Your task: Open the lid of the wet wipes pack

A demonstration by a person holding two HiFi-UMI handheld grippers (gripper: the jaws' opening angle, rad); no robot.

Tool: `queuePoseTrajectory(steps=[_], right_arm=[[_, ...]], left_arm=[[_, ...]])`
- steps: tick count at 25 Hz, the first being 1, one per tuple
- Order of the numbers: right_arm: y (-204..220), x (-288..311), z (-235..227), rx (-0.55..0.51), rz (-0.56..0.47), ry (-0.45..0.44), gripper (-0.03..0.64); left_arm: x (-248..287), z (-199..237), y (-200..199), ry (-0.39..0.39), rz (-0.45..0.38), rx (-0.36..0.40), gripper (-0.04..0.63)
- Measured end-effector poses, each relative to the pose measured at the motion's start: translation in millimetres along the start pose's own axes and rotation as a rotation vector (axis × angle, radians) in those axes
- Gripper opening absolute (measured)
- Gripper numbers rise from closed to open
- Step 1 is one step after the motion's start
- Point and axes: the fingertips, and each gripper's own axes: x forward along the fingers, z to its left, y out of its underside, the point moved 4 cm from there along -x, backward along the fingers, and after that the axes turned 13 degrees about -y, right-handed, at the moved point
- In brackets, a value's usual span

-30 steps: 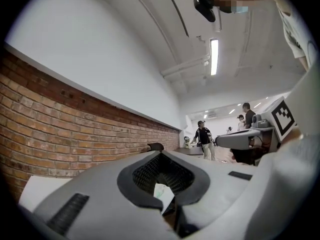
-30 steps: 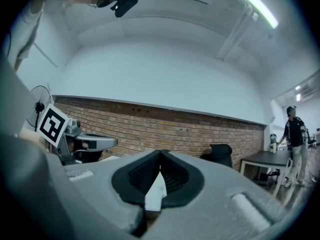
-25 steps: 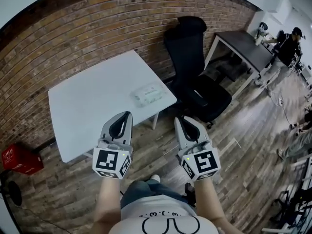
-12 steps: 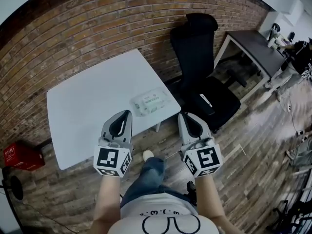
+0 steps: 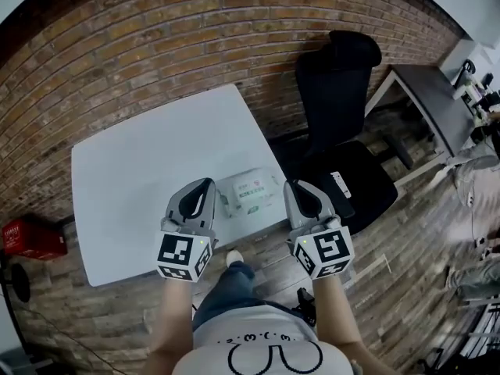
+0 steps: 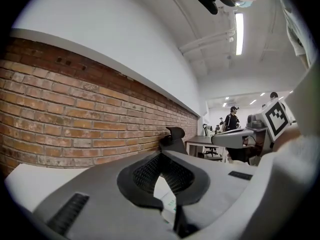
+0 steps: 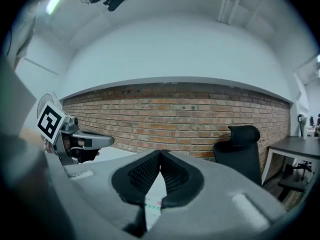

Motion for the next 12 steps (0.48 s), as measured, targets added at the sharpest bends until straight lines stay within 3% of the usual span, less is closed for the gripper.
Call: queuePoseTrajectory(steps=[12], right_arm=[[15, 84, -57, 0.025, 0.113, -0.110, 0.003]], left_arm=[[69, 25, 27, -0.037, 0.126, -0.050, 0.002]])
